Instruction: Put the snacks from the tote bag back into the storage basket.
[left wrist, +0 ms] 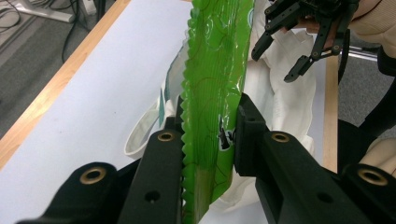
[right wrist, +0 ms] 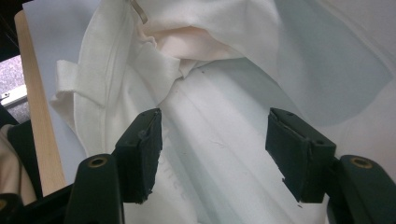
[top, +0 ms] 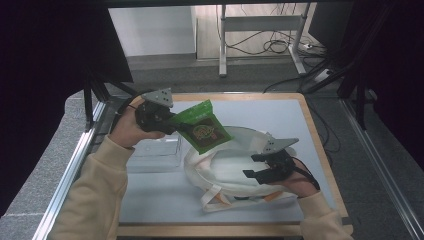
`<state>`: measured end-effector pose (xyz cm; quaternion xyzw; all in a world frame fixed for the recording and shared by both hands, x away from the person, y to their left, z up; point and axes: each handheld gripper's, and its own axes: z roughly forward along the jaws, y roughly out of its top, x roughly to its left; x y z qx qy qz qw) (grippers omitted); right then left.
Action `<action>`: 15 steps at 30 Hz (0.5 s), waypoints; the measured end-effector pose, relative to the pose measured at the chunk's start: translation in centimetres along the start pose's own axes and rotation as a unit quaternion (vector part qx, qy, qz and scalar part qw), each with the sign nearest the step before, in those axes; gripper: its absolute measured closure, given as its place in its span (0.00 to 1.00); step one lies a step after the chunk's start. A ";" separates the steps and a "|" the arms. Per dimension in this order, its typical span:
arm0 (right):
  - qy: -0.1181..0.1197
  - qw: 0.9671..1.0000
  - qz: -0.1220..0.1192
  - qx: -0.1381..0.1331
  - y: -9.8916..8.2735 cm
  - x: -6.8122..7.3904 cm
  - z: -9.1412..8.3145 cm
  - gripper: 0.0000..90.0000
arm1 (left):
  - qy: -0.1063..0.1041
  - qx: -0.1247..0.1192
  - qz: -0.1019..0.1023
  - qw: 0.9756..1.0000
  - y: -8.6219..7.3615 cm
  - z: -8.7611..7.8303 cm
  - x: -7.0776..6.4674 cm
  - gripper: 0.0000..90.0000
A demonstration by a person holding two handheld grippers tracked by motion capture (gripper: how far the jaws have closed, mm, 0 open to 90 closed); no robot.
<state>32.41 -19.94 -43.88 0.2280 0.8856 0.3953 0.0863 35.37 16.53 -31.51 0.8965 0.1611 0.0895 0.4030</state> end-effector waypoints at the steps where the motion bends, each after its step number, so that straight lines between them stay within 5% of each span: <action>1: 0.000 1.000 0.000 0.000 0.0 0.0 0.0 0.39 | 0.002 -0.001 -0.002 1.000 0.0 -0.1 0.0 0.85; 15: -0.001 1.000 0.000 0.001 0.0 0.0 0.1 0.39 | 0.015 -0.002 -0.016 1.000 -0.8 -1.1 0.8 0.85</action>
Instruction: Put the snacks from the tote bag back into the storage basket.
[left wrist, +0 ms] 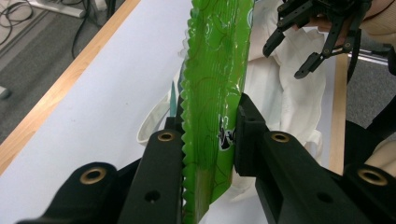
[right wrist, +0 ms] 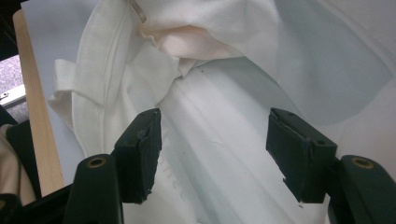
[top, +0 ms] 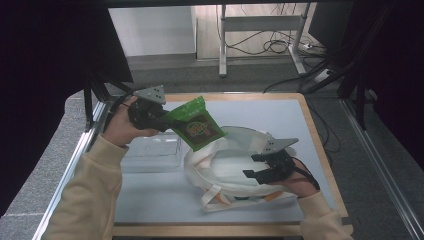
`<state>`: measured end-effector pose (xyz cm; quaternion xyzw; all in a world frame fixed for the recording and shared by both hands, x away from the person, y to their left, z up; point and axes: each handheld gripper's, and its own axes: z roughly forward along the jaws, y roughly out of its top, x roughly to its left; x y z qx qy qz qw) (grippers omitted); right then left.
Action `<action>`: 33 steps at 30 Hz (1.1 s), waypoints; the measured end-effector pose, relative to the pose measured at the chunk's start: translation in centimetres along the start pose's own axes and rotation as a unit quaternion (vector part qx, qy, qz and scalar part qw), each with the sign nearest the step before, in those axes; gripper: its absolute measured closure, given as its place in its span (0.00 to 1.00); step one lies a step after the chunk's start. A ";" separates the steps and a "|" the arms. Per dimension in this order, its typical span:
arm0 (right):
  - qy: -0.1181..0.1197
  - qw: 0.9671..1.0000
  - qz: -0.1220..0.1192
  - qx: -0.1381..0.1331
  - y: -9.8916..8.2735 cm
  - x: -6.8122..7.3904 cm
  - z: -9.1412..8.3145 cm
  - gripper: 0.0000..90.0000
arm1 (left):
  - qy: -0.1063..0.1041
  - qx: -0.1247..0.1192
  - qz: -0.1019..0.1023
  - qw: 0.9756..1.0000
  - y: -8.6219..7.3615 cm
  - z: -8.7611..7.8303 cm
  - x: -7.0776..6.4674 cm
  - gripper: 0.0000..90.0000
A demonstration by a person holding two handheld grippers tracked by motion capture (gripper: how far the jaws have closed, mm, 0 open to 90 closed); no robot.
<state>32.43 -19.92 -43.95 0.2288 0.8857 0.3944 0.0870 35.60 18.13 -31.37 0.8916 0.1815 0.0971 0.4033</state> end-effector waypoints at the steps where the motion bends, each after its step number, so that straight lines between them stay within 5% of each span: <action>1: 0.000 1.000 0.001 0.001 0.0 0.0 0.0 0.39 | 0.001 0.000 -0.002 1.000 -0.1 -0.1 0.1 0.85; 33: 0.000 1.000 0.001 0.004 -0.1 0.0 0.1 0.38 | 0.028 0.003 -0.036 0.999 -2.1 -2.0 2.4 0.85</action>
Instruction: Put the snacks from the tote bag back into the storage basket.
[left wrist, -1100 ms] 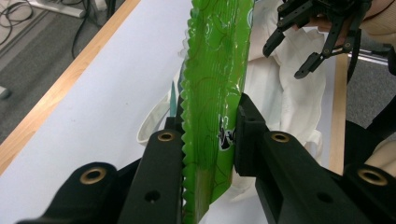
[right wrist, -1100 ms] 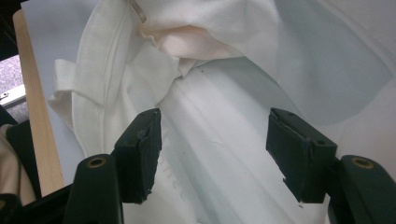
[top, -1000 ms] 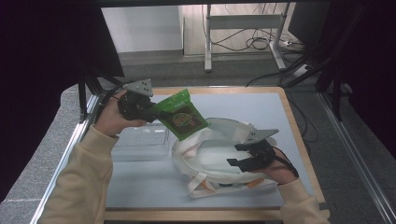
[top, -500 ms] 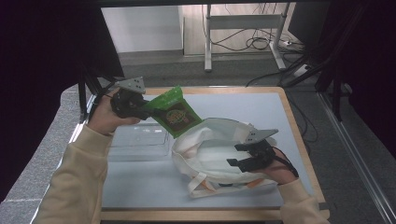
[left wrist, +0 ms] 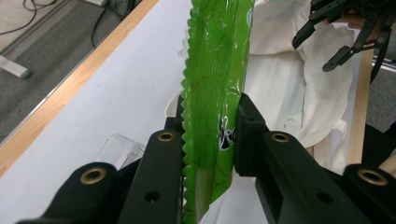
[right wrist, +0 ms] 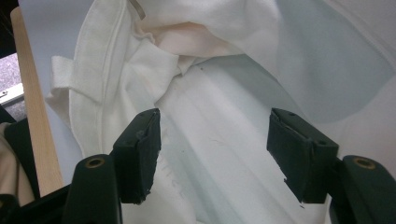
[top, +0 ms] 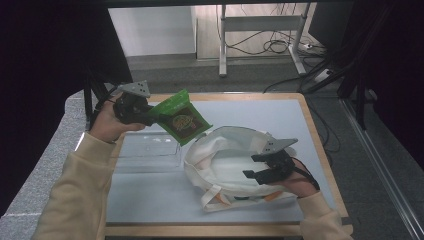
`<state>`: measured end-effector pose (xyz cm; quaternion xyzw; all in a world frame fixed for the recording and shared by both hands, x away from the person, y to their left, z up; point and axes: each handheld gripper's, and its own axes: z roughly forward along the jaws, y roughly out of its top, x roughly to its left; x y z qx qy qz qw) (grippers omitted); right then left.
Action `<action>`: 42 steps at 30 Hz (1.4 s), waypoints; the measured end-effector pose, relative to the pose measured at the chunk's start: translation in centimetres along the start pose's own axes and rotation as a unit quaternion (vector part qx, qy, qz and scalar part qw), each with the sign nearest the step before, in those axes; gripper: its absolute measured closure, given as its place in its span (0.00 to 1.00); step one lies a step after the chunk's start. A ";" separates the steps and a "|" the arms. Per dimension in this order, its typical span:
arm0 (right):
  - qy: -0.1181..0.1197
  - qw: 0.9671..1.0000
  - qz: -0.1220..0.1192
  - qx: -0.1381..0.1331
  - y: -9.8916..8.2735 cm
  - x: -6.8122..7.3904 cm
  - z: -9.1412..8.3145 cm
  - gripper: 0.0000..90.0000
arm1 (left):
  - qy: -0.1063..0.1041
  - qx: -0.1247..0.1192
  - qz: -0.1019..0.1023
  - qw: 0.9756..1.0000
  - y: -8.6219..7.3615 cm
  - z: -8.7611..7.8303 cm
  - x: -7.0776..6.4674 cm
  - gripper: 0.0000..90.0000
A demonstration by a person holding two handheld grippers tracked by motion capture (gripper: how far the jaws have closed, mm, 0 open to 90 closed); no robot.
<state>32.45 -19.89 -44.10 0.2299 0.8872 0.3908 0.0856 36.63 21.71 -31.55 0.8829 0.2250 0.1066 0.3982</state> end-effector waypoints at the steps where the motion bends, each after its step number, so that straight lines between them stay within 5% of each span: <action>1: 0.000 1.000 0.000 0.000 0.0 0.0 0.0 0.38 | 0.000 0.001 -0.001 1.000 -0.1 0.0 0.1 0.85; 21: 0.000 1.000 -0.001 0.002 0.0 0.0 0.1 0.38 | 0.011 0.011 -0.008 1.000 -0.7 -0.4 1.4 0.85; 42: 0.002 1.000 -0.001 0.005 -0.1 0.0 0.2 0.37 | 0.028 0.022 -0.038 0.999 -2.1 -1.0 4.0 0.85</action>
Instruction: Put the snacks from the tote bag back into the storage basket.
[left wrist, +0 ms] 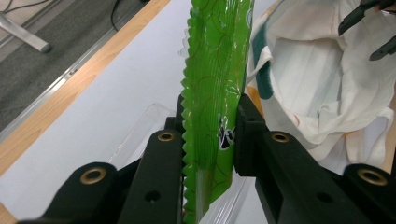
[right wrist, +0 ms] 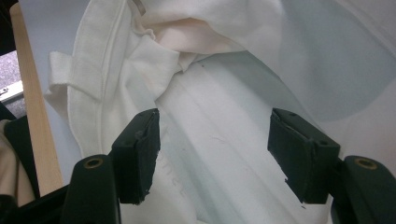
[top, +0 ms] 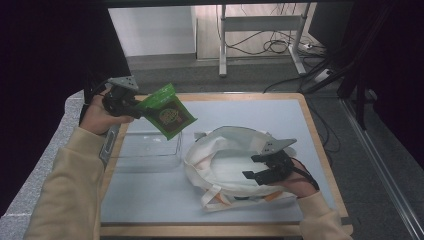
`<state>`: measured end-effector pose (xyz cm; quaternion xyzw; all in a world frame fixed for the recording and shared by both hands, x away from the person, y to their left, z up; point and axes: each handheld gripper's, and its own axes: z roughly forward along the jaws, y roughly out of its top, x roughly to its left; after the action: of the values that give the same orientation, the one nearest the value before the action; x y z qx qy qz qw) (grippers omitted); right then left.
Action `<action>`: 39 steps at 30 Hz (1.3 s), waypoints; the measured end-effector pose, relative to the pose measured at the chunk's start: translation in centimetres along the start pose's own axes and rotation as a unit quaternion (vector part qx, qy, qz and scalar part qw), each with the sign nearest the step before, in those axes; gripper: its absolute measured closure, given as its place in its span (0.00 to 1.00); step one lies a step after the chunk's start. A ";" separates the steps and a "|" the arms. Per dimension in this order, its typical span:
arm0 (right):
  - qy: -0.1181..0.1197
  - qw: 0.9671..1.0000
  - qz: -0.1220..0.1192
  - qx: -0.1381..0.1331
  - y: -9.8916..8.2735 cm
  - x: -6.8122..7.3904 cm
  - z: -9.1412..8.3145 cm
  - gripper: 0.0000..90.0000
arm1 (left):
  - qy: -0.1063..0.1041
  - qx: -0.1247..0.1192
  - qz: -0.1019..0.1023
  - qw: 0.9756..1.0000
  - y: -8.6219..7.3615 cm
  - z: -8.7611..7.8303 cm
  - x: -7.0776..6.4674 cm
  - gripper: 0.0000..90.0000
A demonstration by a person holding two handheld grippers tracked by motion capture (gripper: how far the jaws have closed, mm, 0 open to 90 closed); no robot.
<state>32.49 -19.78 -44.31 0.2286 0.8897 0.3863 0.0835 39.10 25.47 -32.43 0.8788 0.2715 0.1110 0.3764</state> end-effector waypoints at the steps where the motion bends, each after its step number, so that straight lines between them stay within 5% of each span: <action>1: 0.000 1.000 0.000 0.000 0.0 0.0 0.0 0.37 | 0.002 0.000 -0.004 1.000 -0.1 0.0 0.1 0.85; 26: 0.000 1.000 0.000 0.000 0.0 -0.1 0.0 0.37 | 0.013 0.021 -0.029 0.999 -1.2 1.0 3.2 0.85; 39: 0.000 1.000 0.000 0.002 0.0 -0.1 0.0 0.37 | 0.020 0.037 -0.036 0.998 -3.1 0.9 3.9 0.85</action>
<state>32.54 -19.82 -44.37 0.2285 0.8904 0.3847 0.0836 41.46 28.85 -35.35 0.8793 0.3143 0.1049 0.3420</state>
